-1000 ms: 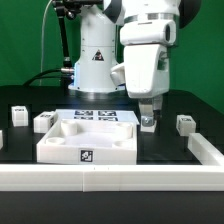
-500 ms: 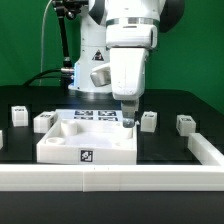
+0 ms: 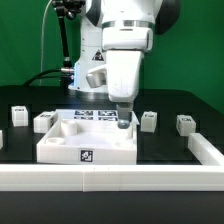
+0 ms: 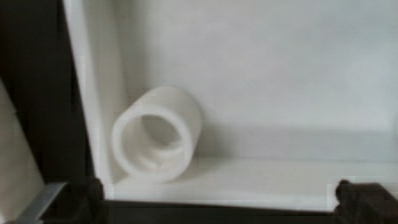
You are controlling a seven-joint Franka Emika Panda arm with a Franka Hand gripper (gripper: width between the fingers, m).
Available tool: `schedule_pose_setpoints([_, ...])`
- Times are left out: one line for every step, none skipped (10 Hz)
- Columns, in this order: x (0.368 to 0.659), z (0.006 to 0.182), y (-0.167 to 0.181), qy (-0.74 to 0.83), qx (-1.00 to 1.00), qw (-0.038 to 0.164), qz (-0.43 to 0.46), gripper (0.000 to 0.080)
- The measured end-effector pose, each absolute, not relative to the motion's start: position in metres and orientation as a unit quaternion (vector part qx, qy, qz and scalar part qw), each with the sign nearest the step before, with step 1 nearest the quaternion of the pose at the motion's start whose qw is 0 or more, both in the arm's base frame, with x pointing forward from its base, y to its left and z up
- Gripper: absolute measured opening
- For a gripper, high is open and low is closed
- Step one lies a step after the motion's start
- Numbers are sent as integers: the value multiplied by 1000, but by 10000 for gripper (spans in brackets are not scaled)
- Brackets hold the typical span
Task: Assemble one leg
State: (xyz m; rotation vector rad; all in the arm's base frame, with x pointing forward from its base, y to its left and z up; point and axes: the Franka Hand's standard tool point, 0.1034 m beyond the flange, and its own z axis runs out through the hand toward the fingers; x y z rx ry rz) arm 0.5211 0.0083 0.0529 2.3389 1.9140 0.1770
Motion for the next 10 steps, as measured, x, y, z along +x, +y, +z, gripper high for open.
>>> schedule_pose_setpoints([510,54,-1,627,775,57,52,649])
schedule_pose_setpoints([506,55,-11,625,777,58,47,649])
schedule_pose_setpoints([505,55,-11,623,779,57,47,649])
schedule_pose_setpoints([505,55,-11,623,779,57,47,649])
schedule_pose_setpoints([503,54,-11,623,779,56,46,649])
schedule_pose_setpoints([497,52,-11,623,779,54,44,649])
schedule_pose_setpoints([492,50,-10,632,772,52,40,649])
schedule_pose_setpoints([486,46,-10,649,758,50,33,649])
schedule_pose_setpoints([477,41,-10,652,756,43,23,649])
schedule_pose_setpoints([471,38,-12,663,747,40,17,649])
